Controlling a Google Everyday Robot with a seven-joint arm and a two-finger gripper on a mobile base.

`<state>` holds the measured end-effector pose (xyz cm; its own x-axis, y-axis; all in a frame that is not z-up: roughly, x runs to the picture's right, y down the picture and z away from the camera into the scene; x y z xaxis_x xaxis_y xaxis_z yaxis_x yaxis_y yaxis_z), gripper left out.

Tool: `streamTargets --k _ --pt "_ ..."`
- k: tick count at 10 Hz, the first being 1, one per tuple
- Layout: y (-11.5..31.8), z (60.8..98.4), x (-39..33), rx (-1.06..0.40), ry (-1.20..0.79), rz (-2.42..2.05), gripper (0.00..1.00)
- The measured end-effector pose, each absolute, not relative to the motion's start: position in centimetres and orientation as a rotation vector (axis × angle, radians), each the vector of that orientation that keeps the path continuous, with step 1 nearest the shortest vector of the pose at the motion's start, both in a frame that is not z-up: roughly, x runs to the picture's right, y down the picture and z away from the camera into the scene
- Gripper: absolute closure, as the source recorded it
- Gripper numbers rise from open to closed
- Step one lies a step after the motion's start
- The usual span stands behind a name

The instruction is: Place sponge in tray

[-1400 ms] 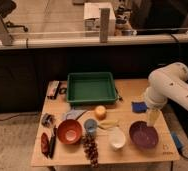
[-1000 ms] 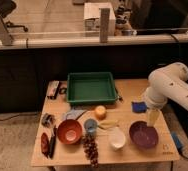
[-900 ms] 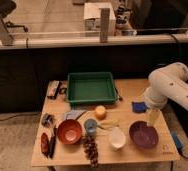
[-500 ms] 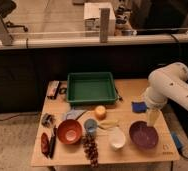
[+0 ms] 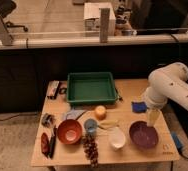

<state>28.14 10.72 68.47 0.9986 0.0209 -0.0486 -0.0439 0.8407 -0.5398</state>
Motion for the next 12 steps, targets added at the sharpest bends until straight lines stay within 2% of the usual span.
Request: streamTargets --k 12 --pt "6.0 71.7 14.4 -0.517 0.012 -0.18 0.2"
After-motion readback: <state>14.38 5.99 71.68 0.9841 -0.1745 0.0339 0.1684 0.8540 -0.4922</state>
